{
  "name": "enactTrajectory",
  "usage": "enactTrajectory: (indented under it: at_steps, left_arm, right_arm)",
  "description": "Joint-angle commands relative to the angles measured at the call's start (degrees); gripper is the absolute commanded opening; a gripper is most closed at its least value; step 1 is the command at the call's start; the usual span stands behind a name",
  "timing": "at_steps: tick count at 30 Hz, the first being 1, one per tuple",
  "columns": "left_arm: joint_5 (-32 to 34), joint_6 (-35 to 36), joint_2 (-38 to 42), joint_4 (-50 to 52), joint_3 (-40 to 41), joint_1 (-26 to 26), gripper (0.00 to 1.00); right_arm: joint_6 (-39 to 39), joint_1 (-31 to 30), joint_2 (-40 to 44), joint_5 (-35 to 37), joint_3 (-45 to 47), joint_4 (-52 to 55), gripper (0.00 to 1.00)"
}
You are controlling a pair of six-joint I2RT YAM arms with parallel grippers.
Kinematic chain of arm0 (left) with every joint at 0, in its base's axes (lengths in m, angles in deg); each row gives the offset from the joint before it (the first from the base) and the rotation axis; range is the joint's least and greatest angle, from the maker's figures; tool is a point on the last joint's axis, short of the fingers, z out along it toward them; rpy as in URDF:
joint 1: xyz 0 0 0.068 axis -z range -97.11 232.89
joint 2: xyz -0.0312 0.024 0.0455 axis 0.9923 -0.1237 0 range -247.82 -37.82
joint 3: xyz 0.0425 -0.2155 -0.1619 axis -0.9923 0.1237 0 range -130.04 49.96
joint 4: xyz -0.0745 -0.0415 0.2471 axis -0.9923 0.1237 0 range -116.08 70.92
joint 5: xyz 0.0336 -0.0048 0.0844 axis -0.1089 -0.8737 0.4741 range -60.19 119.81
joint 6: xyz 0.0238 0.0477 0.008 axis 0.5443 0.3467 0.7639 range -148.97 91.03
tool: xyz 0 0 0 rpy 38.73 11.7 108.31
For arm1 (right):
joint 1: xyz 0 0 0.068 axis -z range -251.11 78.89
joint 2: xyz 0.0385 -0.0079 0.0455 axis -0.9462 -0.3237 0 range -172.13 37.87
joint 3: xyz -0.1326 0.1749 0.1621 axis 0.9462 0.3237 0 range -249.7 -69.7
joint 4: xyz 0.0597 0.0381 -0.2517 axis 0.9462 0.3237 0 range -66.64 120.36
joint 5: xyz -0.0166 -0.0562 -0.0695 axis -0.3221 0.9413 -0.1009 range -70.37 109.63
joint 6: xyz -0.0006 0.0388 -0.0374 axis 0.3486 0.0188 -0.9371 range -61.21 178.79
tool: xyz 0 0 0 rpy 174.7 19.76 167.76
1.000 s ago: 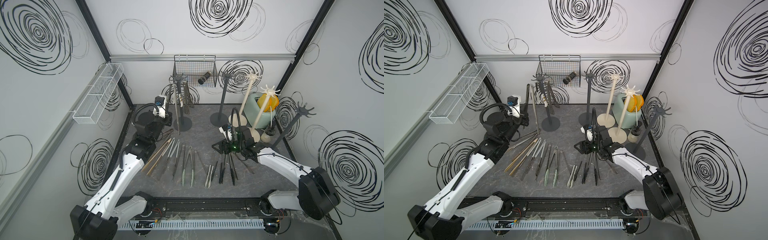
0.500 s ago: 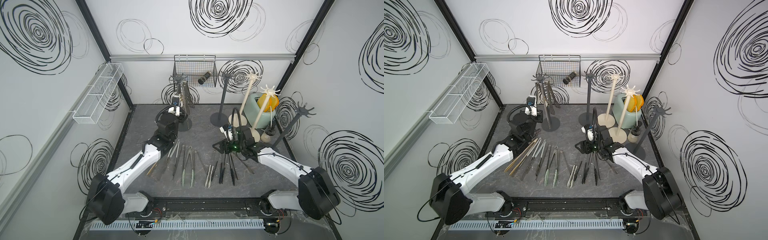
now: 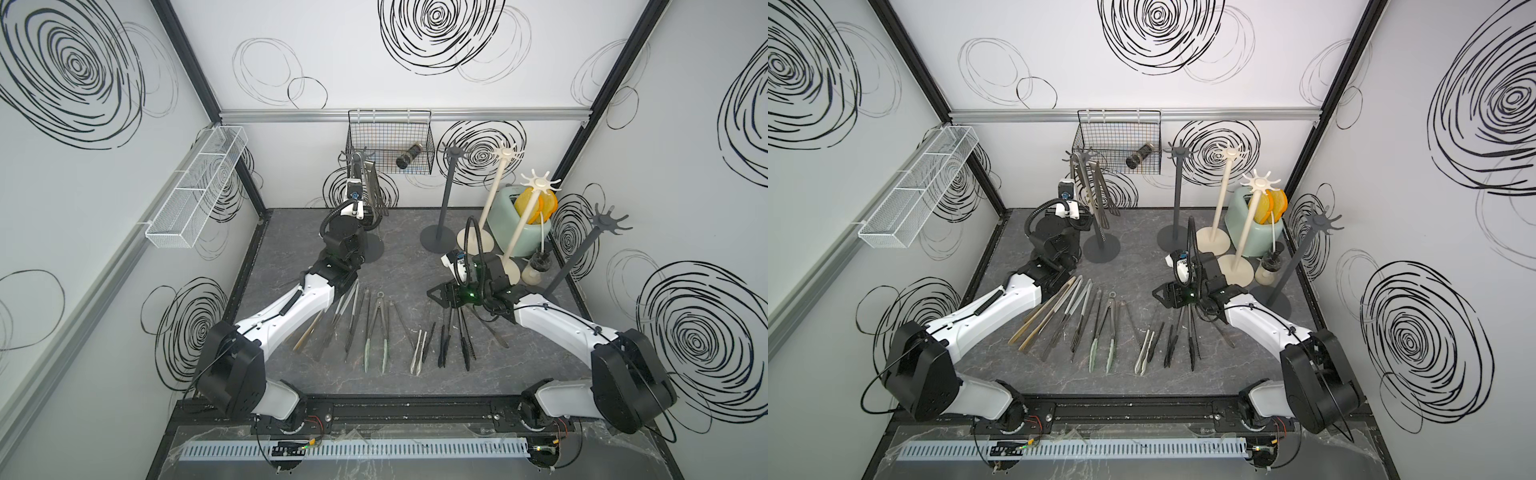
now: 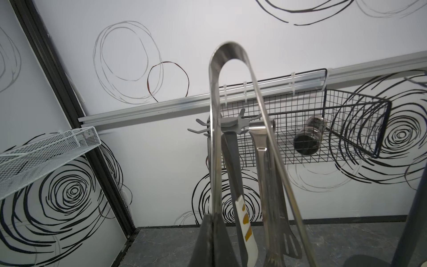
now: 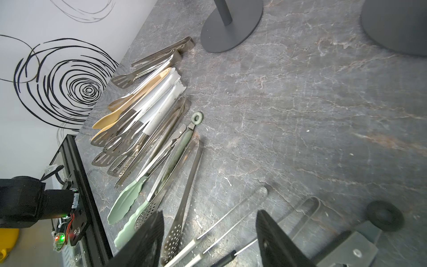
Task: Hang food tongs on kitchen utensil racks
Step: Hang the food tongs on the rack.
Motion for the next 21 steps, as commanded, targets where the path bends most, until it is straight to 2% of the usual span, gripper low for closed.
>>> enactTrajectory:
  at_steps: [1, 8, 21]
  left_arm:
    - [-0.7, -0.2, -1.2, -3.4, -2.5, -0.9, 0.00]
    - [-2.6, -0.1, -4.9, -1.2, -6.3, -1.7, 0.00]
    - [-1.2, 1.7, -7.9, 1.5, -9.2, -3.1, 0.00]
  right_arm:
    - [-0.7, 0.5, -0.5, -1.5, 0.1, -1.2, 0.66]
    - [-0.7, 1.0, -1.0, -2.1, 0.1, -1.5, 0.66]
    - [-0.6, 1.8, -1.1, -3.0, 0.7, -2.0, 0.66]
